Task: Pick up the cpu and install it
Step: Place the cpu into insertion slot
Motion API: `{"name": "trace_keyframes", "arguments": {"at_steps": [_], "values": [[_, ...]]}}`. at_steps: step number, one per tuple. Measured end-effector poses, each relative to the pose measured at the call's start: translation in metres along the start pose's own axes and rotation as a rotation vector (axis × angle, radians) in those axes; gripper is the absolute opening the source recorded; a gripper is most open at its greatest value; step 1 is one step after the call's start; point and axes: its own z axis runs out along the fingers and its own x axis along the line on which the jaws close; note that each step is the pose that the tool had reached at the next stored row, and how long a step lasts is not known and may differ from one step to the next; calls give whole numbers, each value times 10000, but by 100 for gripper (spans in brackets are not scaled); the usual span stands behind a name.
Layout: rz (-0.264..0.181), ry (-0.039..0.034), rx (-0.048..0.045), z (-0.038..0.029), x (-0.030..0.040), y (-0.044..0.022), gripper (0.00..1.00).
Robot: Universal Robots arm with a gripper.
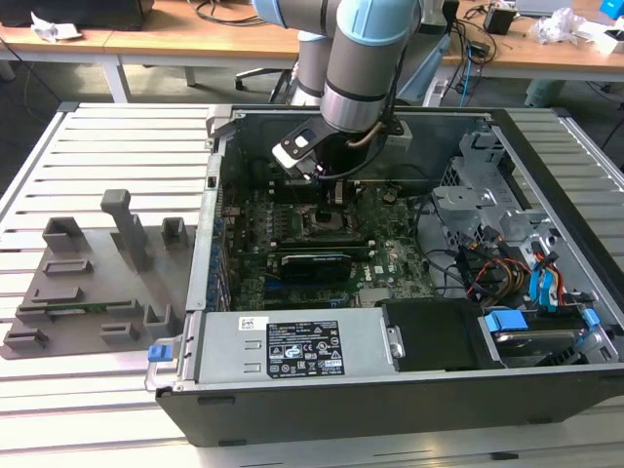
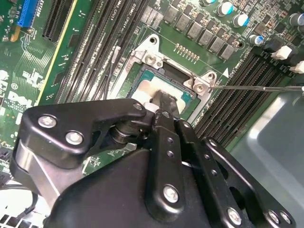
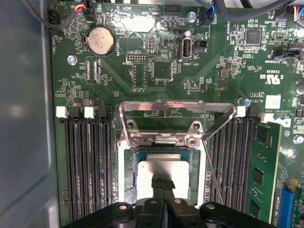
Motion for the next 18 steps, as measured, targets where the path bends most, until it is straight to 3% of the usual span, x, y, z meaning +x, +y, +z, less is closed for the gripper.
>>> {"name": "trace_keyframes", "arguments": {"at_steps": [9, 13, 15, 18], "values": [[-7, 40, -7, -32, 5, 75, 11], [-3, 14, 17, -213, -7, 57, 11], [-3, 12, 21, -368, -13, 40, 11], [-3, 11, 22, -490, -18, 27, 11]]}}
